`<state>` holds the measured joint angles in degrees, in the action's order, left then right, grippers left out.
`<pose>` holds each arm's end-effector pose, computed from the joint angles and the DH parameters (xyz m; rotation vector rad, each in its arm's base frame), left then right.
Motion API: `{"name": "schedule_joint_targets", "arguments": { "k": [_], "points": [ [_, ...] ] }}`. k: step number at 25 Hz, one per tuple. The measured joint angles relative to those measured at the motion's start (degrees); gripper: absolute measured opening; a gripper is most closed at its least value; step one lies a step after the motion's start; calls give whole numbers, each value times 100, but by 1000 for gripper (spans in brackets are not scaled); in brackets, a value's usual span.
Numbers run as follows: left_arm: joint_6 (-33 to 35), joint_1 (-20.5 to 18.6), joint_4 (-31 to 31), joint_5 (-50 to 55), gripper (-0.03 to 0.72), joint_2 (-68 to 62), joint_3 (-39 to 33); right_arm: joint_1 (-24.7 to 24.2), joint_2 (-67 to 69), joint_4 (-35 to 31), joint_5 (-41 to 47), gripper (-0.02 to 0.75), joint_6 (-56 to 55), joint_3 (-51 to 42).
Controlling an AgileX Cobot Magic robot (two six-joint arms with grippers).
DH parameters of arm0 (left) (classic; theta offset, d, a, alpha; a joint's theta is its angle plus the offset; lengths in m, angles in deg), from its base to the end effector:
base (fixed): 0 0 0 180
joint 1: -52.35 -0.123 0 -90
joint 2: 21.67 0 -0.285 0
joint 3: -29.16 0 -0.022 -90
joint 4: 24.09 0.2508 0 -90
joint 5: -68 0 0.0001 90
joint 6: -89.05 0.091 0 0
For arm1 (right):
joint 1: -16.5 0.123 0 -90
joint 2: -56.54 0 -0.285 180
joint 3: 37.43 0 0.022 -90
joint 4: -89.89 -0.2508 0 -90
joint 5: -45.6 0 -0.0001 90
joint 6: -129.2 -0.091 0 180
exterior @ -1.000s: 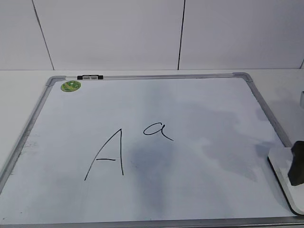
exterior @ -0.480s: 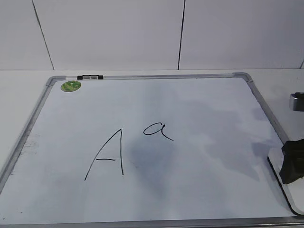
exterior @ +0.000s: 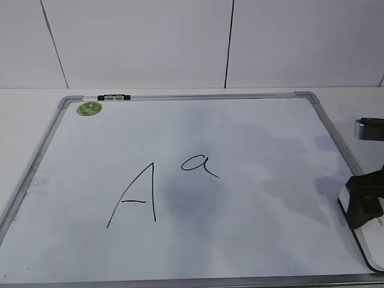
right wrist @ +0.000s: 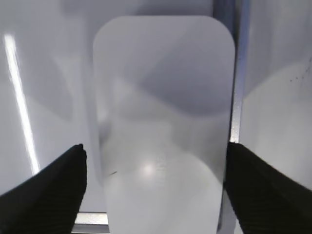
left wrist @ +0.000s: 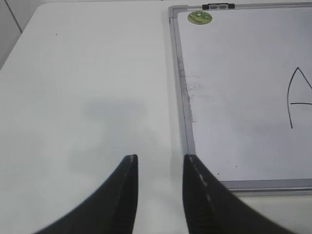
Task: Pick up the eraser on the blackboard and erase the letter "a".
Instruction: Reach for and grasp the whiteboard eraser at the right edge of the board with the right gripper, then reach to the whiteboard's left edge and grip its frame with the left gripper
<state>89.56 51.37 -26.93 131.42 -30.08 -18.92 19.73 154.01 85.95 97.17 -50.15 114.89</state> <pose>-0.0061 -0.0041 0.2761 -0.0050 2.0921 -0.0441 0.2593 0.0195 0.1885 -0.0409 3.0841 0.0869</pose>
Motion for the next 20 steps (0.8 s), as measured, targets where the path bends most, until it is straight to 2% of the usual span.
{"name": "schedule_joint_targets", "arguments": {
  "k": [13,20],
  "points": [
    [0,0,0,0,235,0,0,0,273,0,-54,675,13,18],
    [0,0,0,0,235,0,0,0,273,-10,-65,650,13,18]
  ]
}}
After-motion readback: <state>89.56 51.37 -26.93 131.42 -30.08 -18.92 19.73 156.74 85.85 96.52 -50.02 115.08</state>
